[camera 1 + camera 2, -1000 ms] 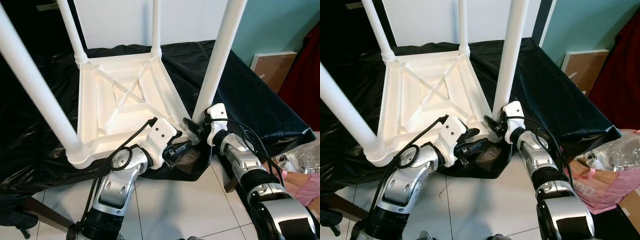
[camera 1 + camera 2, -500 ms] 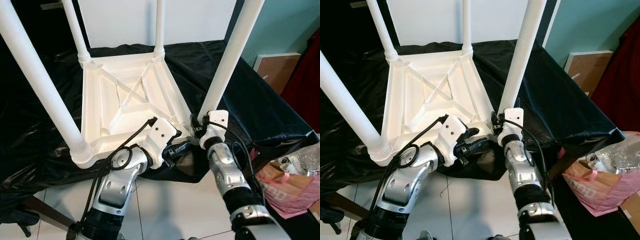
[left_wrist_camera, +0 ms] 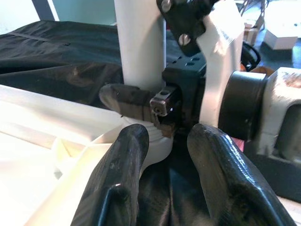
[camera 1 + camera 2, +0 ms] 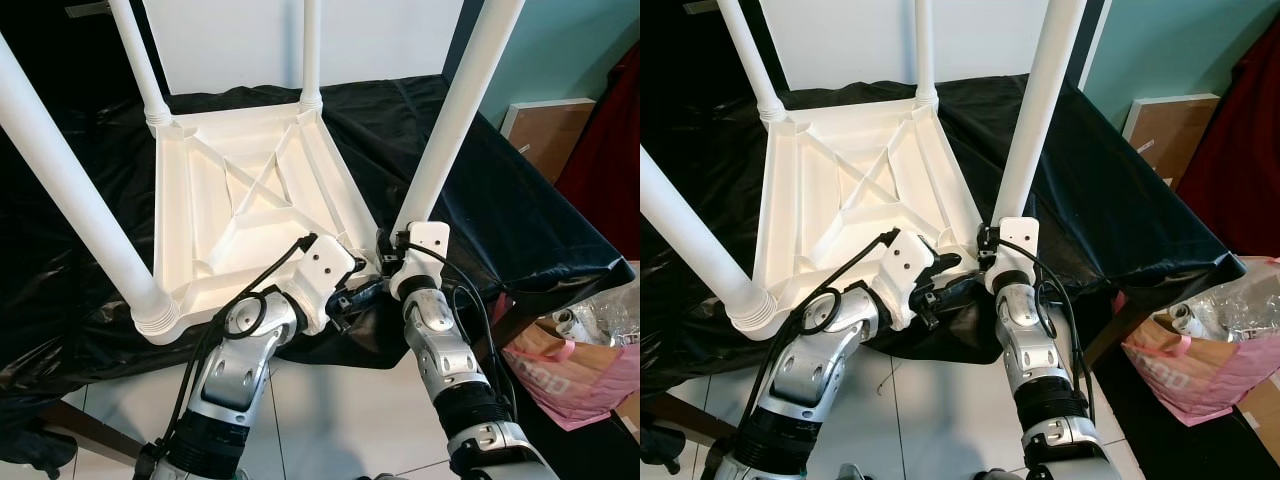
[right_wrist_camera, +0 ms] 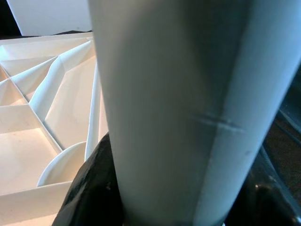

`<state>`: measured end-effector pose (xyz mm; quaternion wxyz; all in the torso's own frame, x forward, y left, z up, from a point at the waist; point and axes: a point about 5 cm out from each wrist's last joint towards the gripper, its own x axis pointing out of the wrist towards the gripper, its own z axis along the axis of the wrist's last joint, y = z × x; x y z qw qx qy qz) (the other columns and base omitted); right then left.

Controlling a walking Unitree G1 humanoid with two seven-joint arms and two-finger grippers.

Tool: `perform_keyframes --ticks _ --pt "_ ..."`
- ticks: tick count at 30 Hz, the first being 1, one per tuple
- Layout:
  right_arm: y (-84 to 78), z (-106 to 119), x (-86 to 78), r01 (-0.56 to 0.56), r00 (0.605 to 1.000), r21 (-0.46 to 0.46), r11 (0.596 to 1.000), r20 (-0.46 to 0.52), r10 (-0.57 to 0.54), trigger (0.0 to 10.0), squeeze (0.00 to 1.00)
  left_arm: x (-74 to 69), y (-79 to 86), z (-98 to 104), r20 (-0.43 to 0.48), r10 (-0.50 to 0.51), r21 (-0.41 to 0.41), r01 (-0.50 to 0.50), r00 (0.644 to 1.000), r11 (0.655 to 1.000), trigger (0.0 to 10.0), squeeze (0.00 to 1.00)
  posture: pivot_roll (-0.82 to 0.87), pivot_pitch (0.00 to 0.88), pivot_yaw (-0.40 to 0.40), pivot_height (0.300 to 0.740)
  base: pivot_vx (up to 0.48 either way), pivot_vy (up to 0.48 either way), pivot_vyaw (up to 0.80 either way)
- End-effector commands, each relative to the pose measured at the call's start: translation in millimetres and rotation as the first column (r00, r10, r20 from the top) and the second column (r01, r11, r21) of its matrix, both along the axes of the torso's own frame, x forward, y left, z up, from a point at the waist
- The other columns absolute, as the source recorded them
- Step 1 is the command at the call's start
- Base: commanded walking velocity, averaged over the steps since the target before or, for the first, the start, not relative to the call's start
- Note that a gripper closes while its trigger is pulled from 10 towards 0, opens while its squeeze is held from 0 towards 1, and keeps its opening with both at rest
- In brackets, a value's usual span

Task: Building children table

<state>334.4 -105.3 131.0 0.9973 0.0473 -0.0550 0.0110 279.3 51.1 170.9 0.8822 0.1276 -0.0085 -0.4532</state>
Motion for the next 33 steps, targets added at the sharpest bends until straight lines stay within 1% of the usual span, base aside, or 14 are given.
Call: perform_keyframes --ticks 1,3,9,13,17,18,19,21,22,25,26,29,31,33 --pt "-3.2 -16.8 -5.0 -0.001 0.997 0.003 1.000 -0.071 0.002 10.0 0.23 5.9 4.0 0.8 0.041 0.155 -0.017 -0.154 0.987 0.988 10.0 0.00 -0.05 0.064 -0.023 0.740 0.000 0.000 0.00" --pt "-1.6 -14.0 -7.0 -0.055 0.997 -0.002 0.998 -0.046 0.055 10.0 1.00 4.2 5.0 0.1 0.051 0.162 -0.014 -0.161 0.986 0.987 10.0 0.00 -0.04 0.061 -0.027 0.740 0.000 0.000 0.00" --pt "-7.1 -11.8 -11.6 -0.131 0.991 -0.019 0.991 -0.007 0.131 10.0 1.00 -1.1 7.1 -2.3 0.086 0.154 -0.002 -0.155 0.984 0.988 10.0 0.00 -0.03 0.055 -0.033 0.740 0.000 0.000 0.00" --pt "-21.2 -10.8 -15.2 -0.216 0.976 -0.017 0.976 0.012 0.216 10.0 1.00 -2.0 8.8 -3.3 0.082 0.154 -0.004 -0.154 0.985 0.988 10.0 0.00 -0.03 0.044 -0.039 0.740 0.000 0.000 0.00" --pt "-28.2 -9.2 -15.4 -0.268 0.963 -0.027 0.963 0.017 0.268 10.0 1.00 -2.3 8.6 -4.1 0.080 0.138 -0.004 -0.138 0.987 0.990 10.0 0.00 -0.02 0.040 -0.041 0.740 0.000 0.000 0.00" --pt "-31.2 -7.9 -15.8 -0.298 0.954 -0.041 0.954 0.024 0.299 10.0 0.12 -2.9 8.8 -4.7 0.076 0.130 -0.003 -0.130 0.989 0.992 10.0 0.00 -0.02 0.032 -0.041 0.740 0.000 0.000 0.00" --pt "-33.9 -7.2 -15.6 -0.332 0.943 -0.043 0.942 0.025 0.333 10.0 0.00 -2.9 9.5 -5.7 0.060 0.124 -0.010 -0.124 0.990 0.992 10.0 0.00 -0.02 0.031 -0.040 0.740 0.000 0.000 0.00" --pt "-35.2 -6.8 -15.5 -0.351 0.936 -0.043 0.935 0.025 0.352 10.0 0.00 -2.9 10.0 -6.4 0.048 0.122 -0.015 -0.121 0.991 0.992 10.0 0.00 -0.02 0.031 -0.040 0.740 0.000 0.000 0.00" --pt "-35.9 -5.3 -13.9 -0.406 0.912 -0.074 0.911 0.026 0.409 10.0 0.00 -3.3 9.5 -7.7 0.019 0.100 -0.025 -0.099 0.995 0.995 10.0 0.00 -0.03 0.028 -0.038 0.740 0.000 0.000 0.00" --pt "-36.3 -4.3 -12.8 -0.442 0.895 -0.096 0.892 0.023 0.446 10.0 0.00 -3.6 9.0 -8.4 0.001 0.084 -0.033 -0.084 0.996 0.996 10.0 0.00 -0.03 0.028 -0.038 0.740 0.000 0.000 0.00" --pt "-35.2 -2.9 -10.2 -0.523 0.849 -0.138 0.841 0.006 0.529 10.0 0.00 -5.3 7.5 -10.1 -0.032 0.048 -0.043 -0.050 0.998 0.998 10.0 0.00 -0.04 0.024 -0.033 0.740 0.000 0.000 0.00" --pt "-35.0 -2.8 -9.0 -0.542 0.837 -0.148 0.827 -0.003 0.548 10.0 0.00 -5.7 7.0 -10.5 -0.041 0.041 -0.046 -0.043 0.998 0.998 10.0 0.00 -0.04 0.024 -0.033 0.740 0.000 0.000 0.00" --pt "-34.8 -1.2 -3.5 -0.576 0.813 -0.180 0.797 -0.025 0.582 10.0 0.00 -4.8 5.5 -9.7 -0.036 0.037 -0.044 -0.038 0.999 0.998 10.0 0.00 -0.04 0.024 -0.034 0.740 0.000 0.000 0.00" --pt "-34.9 1.9 4.7 -0.590 0.802 -0.216 0.778 -0.046 0.595 10.0 0.00 -4.2 4.4 -9.6 -0.031 0.036 -0.041 -0.037 0.999 0.998 10.0 0.00 -0.03 0.021 -0.037 0.740 0.000 0.000 0.00"
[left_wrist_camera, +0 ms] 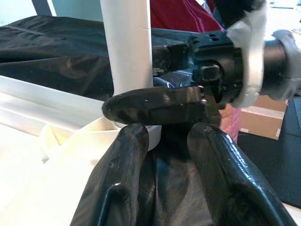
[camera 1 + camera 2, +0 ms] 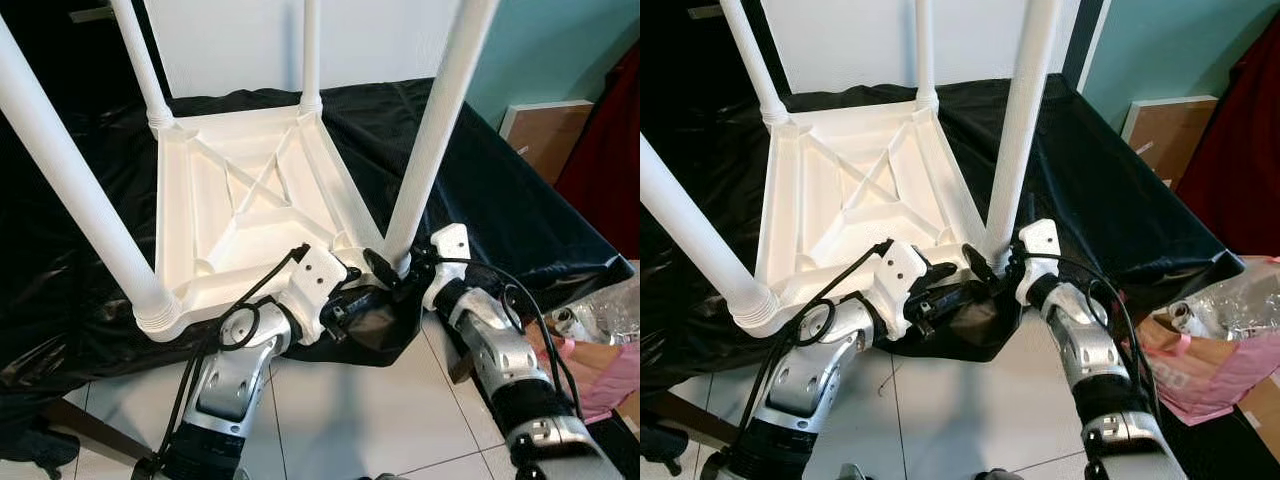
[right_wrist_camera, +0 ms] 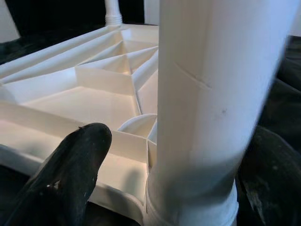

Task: Building children table

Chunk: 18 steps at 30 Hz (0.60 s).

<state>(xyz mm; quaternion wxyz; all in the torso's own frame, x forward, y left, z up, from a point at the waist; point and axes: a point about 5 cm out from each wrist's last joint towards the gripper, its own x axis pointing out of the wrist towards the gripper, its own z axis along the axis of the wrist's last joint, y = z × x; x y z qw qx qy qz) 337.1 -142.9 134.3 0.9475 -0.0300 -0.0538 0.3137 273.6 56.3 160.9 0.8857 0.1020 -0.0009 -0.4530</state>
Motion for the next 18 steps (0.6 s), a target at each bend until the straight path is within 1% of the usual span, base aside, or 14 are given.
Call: perform_keyframes --ticks 1,6,7,10,11,15,16,18 --pt "2.7 -1.4 2.0 -0.033 0.999 -0.040 0.999 0.000 0.033 10.0 0.00 1.5 -0.8 0.4 0.006 0.031 -0.002 -0.031 0.999 1.000 10.0 0.00 -0.03 0.021 -0.037 0.740 0.000 0.000 0.00" --pt "3.3 1.0 9.5 -0.048 0.999 -0.078 0.996 -0.001 0.048 10.0 0.00 1.7 -1.3 0.6 0.007 0.030 -0.001 -0.030 1.000 1.000 10.0 0.00 -0.02 0.018 -0.041 0.740 0.000 0.000 0.00" --pt "2.7 0.3 13.5 -0.055 0.998 -0.094 0.994 -0.012 0.054 10.0 0.00 1.6 -0.9 1.0 0.007 0.032 0.000 -0.032 0.999 0.999 10.0 0.00 -0.01 0.015 -0.044 0.740 0.000 0.000 0.00" --pt "1.4 -1.6 15.5 -0.056 0.998 -0.107 0.993 -0.022 0.054 10.0 0.00 1.4 -0.4 1.2 0.006 0.034 0.002 -0.034 0.999 0.999 10.0 0.00 0.00 0.014 -0.048 0.740 0.000 0.000 0.00" --pt "0.4 -2.9 15.8 -0.052 0.998 -0.112 0.992 -0.026 0.050 6.3 0.00 1.3 0.0 1.6 0.006 0.036 0.002 -0.036 0.999 0.999 10.0 0.00 0.00 0.016 -0.048 0.740 0.000 0.000 0.00" --pt "-0.8 -4.6 16.6 -0.051 0.998 -0.115 0.992 -0.029 0.048 6.3 0.00 1.2 0.5 2.0 0.007 0.038 0.003 -0.038 0.999 0.999 10.0 0.00 0.00 0.016 -0.048 0.740 0.000 0.000 0.00" --pt "-1.6 -5.7 17.1 -0.049 0.999 -0.119 0.992 -0.030 0.046 2.1 0.00 1.3 0.6 2.1 0.009 0.039 0.004 -0.039 0.999 0.999 10.0 0.00 0.00 0.012 -0.047 0.740 0.000 0.000 0.00" --pt "-2.1 -6.6 17.5 -0.047 0.999 -0.122 0.991 -0.030 0.043 2.1 0.00 1.4 0.6 2.2 0.010 0.040 0.006 -0.040 0.999 0.999 10.0 0.00 0.00 0.012 -0.047 0.740 0.000 0.000 0.00"
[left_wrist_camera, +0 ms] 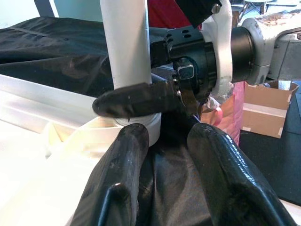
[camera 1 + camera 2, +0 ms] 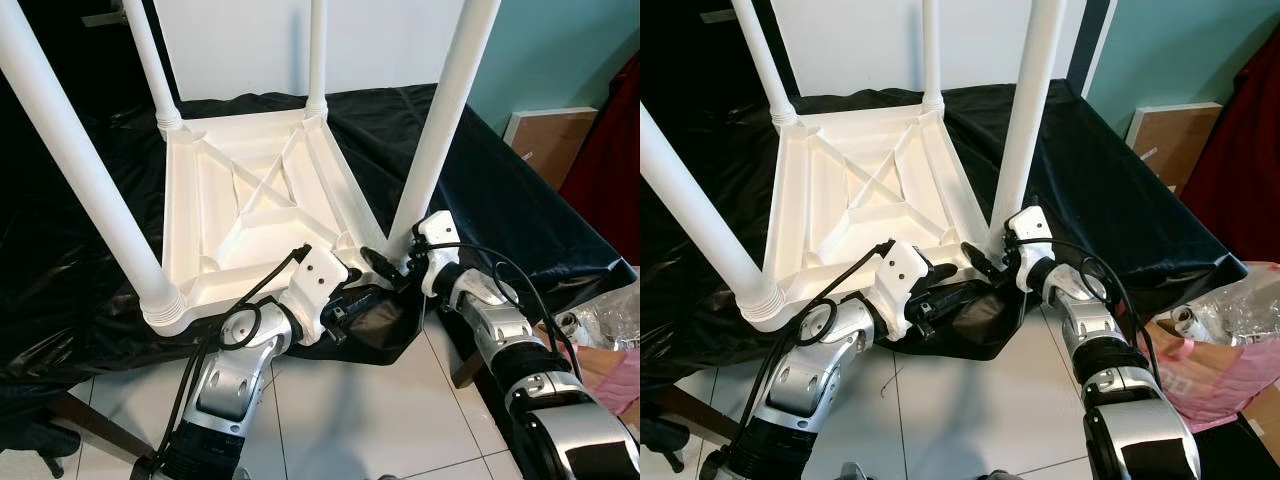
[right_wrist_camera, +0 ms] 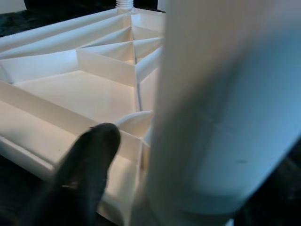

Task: Building children table

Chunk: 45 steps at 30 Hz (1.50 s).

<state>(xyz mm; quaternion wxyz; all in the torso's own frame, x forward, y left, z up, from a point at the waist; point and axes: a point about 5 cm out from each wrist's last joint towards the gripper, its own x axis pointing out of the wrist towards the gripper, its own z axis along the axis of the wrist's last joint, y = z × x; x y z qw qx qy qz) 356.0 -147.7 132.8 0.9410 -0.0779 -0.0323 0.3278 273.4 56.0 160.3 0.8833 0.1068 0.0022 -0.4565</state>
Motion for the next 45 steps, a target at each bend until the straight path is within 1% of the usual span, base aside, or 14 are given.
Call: perform_keyframes --ticks 1,2,9,10,15,24,25,26,28,34,35,36,40,45 --pt "2.4 -5.6 -1.2 -0.018 1.000 -0.018 1.000 -0.018 0.018 2.1 0.00 1.6 1.0 2.8 0.013 0.048 -0.005 -0.048 0.999 0.999 10.0 0.00 0.00 0.012 -0.047 0.740 0.000 0.000 0.00" --pt "1.7 -7.5 -1.6 -0.012 1.000 -0.016 1.000 -0.021 0.012 0.0 0.00 2.2 1.5 3.0 0.015 0.050 -0.004 -0.049 0.999 0.999 10.0 0.00 0.00 0.008 -0.047 0.740 0.000 0.000 0.00" --pt "-1.6 -13.2 -1.9 0.016 0.999 -0.009 1.000 -0.036 -0.016 0.0 0.00 2.2 0.9 3.5 0.018 0.043 -0.002 -0.043 0.999 0.999 10.0 0.00 0.00 0.000 -0.043 0.740 0.000 0.000 0.00" --pt "-2.2 -14.1 -1.7 0.026 0.999 -0.005 1.000 -0.041 -0.026 10.0 0.00 2.5 0.7 3.4 0.019 0.042 -0.001 -0.042 0.999 0.999 10.0 0.00 0.00 0.000 -0.043 0.740 0.000 0.000 0.00" --pt "0.0 -17.5 -2.6 0.078 0.996 0.052 0.996 -0.057 -0.075 10.0 0.00 1.6 -0.4 3.3 0.019 0.036 0.001 -0.036 0.999 0.999 10.0 0.00 0.00 0.000 -0.042 0.740 0.000 0.000 0.00" --pt "5.6 -20.3 -2.8 0.162 0.985 0.076 0.984 -0.068 -0.157 10.0 0.00 0.2 -1.1 2.6 0.016 0.035 -0.001 -0.035 0.999 0.999 10.0 0.00 0.00 0.000 -0.044 0.740 0.000 0.000 0.00" --pt "8.1 -22.0 -2.8 0.240 0.969 0.094 0.966 -0.080 -0.233 10.0 0.00 -0.8 -1.7 1.9 0.013 0.033 -0.001 -0.033 0.999 0.999 10.0 0.00 0.00 0.000 -0.046 0.740 0.000 0.000 0.00" --pt "8.1 -22.0 -2.8 0.240 0.969 0.094 0.966 -0.080 -0.233 10.0 0.00 -0.8 -1.7 1.9 0.013 0.033 -0.001 -0.033 0.999 0.999 10.0 0.00 0.00 0.000 -0.046 0.740 0.000 0.000 0.00" --pt "11.1 -26.2 -4.2 0.399 0.915 0.113 0.910 -0.108 -0.388 10.0 0.00 -2.0 -2.2 0.9 0.009 0.031 -0.001 -0.031 0.999 1.000 10.0 0.00 0.00 0.000 -0.045 0.740 0.000 0.000 0.00" --pt "17.3 -30.0 -7.8 0.511 0.858 0.133 0.849 -0.136 -0.495 10.0 0.00 -2.1 -2.4 0.7 0.006 0.028 -0.004 -0.028 1.000 1.000 10.0 0.00 0.00 0.000 -0.045 0.740 0.000 0.000 0.00" --pt "20.7 -32.1 -9.3 0.559 0.828 0.142 0.817 -0.156 -0.539 10.0 0.00 -2.1 -2.8 0.4 0.005 0.026 -0.003 -0.026 1.000 1.000 10.0 0.00 0.00 0.000 -0.044 0.740 0.000 0.000 0.00" --pt "27.7 -34.4 -12.7 0.640 0.768 0.161 0.751 -0.180 -0.615 10.0 0.00 -2.3 -3.8 0.2 0.005 0.023 -0.003 -0.023 1.000 1.000 10.0 0.00 0.00 0.000 -0.044 0.740 0.000 0.000 0.00" --pt "38.4 -33.1 -14.5 0.635 0.772 0.179 0.751 -0.189 -0.607 10.0 0.00 -2.3 -5.2 0.3 0.004 0.021 -0.004 -0.021 1.000 1.000 10.0 0.00 -0.01 0.000 -0.043 0.740 0.000 0.000 0.00" --pt "39.7 -30.4 -14.8 0.622 0.783 0.193 0.759 -0.179 -0.596 10.0 0.00 -2.7 -5.6 0.3 0.003 0.019 -0.005 -0.019 1.000 1.000 10.0 0.00 0.00 0.000 -0.044 0.740 0.000 0.000 0.00"
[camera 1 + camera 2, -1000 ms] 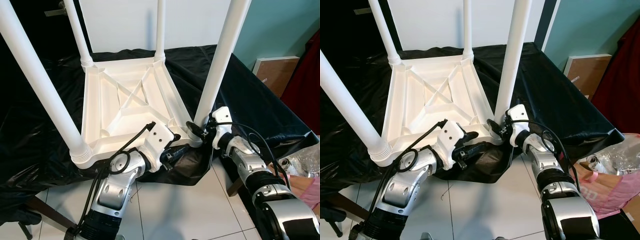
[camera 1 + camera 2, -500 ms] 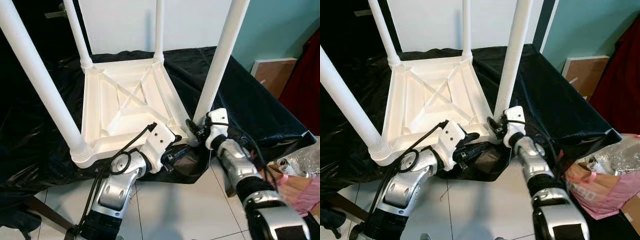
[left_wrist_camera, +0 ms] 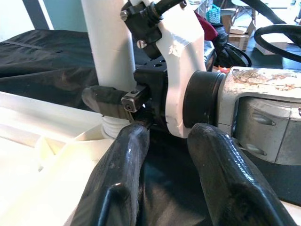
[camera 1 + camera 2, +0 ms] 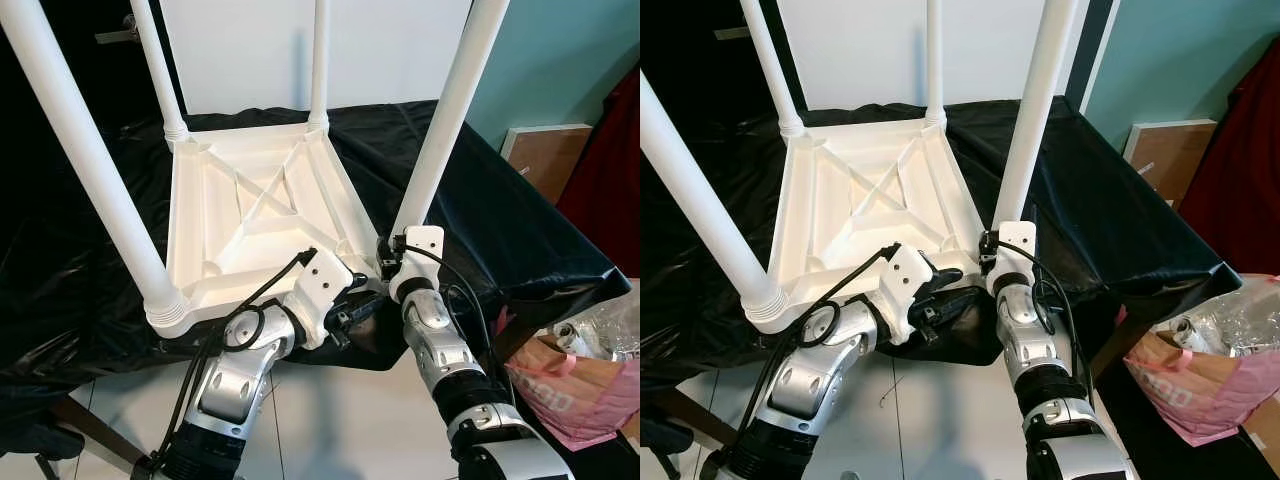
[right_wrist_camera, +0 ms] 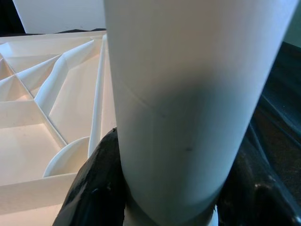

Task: Building children table

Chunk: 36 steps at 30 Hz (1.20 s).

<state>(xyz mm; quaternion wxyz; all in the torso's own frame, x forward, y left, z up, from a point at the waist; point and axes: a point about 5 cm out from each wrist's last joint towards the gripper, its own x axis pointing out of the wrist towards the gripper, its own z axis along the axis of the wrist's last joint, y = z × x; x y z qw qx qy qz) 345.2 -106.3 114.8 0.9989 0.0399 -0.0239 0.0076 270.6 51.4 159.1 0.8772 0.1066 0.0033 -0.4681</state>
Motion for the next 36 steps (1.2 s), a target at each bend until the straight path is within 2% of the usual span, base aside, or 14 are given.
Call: perform_keyframes --ticks 1,8,9,10,11,12,22,25,26,28,31,32,35,36 --pt "-0.6 -10.0 -4.6 -0.004 0.999 0.013 1.000 -0.043 0.004 10.0 0.00 -0.2 -0.7 1.2 0.006 0.046 -0.006 -0.046 0.999 0.999 10.0 0.00 0.00 0.000 -0.046 0.740 0.000 0.000 0.00" --pt "3.8 -3.5 -6.3 -0.018 1.000 0.008 1.000 -0.016 0.018 10.0 0.00 0.3 0.5 1.2 0.004 0.051 -0.005 -0.051 0.999 0.999 10.0 0.00 0.00 0.000 -0.046 0.740 0.000 0.000 0.00" --pt "3.3 -2.1 -6.6 -0.014 1.000 0.004 1.000 -0.011 0.014 10.0 0.12 0.5 0.6 1.3 0.004 0.052 -0.006 -0.052 0.999 0.999 10.0 0.00 0.00 0.000 -0.046 0.740 0.000 0.000 0.00" --pt "3.3 -2.1 -6.6 -0.014 1.000 0.004 1.000 -0.011 0.014 10.0 0.12 0.5 0.6 1.3 0.004 0.052 -0.006 -0.052 0.999 0.999 10.0 0.00 0.00 0.000 -0.046 0.740 0.000 0.000 0.00" --pt "1.9 -1.1 -6.7 -0.011 1.000 0.001 1.000 -0.006 0.011 10.0 0.85 0.7 0.4 1.5 0.004 0.053 -0.007 -0.053 0.999 0.999 10.0 0.00 0.00 0.000 -0.046 0.740 0.000 0.000 0.00" --pt "0.5 -0.1 -6.7 -0.012 1.000 -0.003 1.000 0.001 0.012 10.0 1.00 0.7 0.3 1.6 0.005 0.053 -0.007 -0.053 0.999 0.999 10.0 0.00 0.00 0.000 -0.046 0.740 0.000 0.000 0.00" --pt "-2.5 3.9 -11.3 -0.046 0.998 -0.011 0.999 0.051 0.046 10.0 1.00 0.0 -0.5 1.0 0.005 0.051 -0.006 -0.051 0.999 0.999 10.0 0.00 0.00 0.000 -0.046 0.740 0.000 0.000 0.00" --pt "-8.7 1.9 -16.9 -0.145 0.987 -0.013 0.989 0.069 0.146 10.0 1.00 -0.2 -0.3 0.8 0.004 0.054 -0.006 -0.054 0.999 0.999 10.0 0.00 0.00 0.002 -0.047 0.740 0.000 0.000 0.00" --pt "-8.7 1.9 -16.9 -0.145 0.987 -0.013 0.989 0.069 0.146 10.0 1.00 -0.2 -0.3 0.8 0.004 0.054 -0.006 -0.054 0.999 0.999 10.0 0.00 0.00 0.002 -0.047 0.740 0.000 0.000 0.00" --pt "-16.2 0.8 -20.4 -0.245 0.967 -0.020 0.969 0.071 0.246 10.0 1.00 -0.2 0.2 0.9 0.003 0.056 -0.007 -0.056 0.998 0.998 10.0 0.00 0.00 0.002 -0.047 0.740 0.000 0.000 0.00" --pt "-20.4 1.0 -20.7 -0.283 0.956 -0.037 0.958 0.070 0.285 10.0 0.99 0.0 0.5 1.0 0.002 0.057 -0.007 -0.057 0.998 0.998 10.0 0.00 -0.01 0.003 -0.046 0.740 0.000 0.000 0.00" --pt "-24.1 1.1 -19.9 -0.325 0.942 -0.056 0.944 0.063 0.329 10.0 0.00 0.3 0.7 1.2 0.002 0.057 -0.007 -0.057 0.998 0.998 10.0 0.00 -0.01 0.003 -0.045 0.740 0.000 0.000 0.00" --pt "-30.3 1.7 -15.0 -0.433 0.898 -0.111 0.895 0.030 0.438 10.0 0.00 1.2 1.2 1.8 0.003 0.055 -0.006 -0.055 0.998 0.998 10.0 0.00 -0.01 0.009 -0.037 0.740 0.000 0.000 0.00" --pt "-30.3 1.7 -15.0 -0.433 0.898 -0.111 0.895 0.030 0.438 10.0 0.00 1.2 1.2 1.8 0.003 0.055 -0.006 -0.055 0.998 0.998 10.0 0.00 -0.01 0.009 -0.037 0.740 0.000 0.000 0.00"
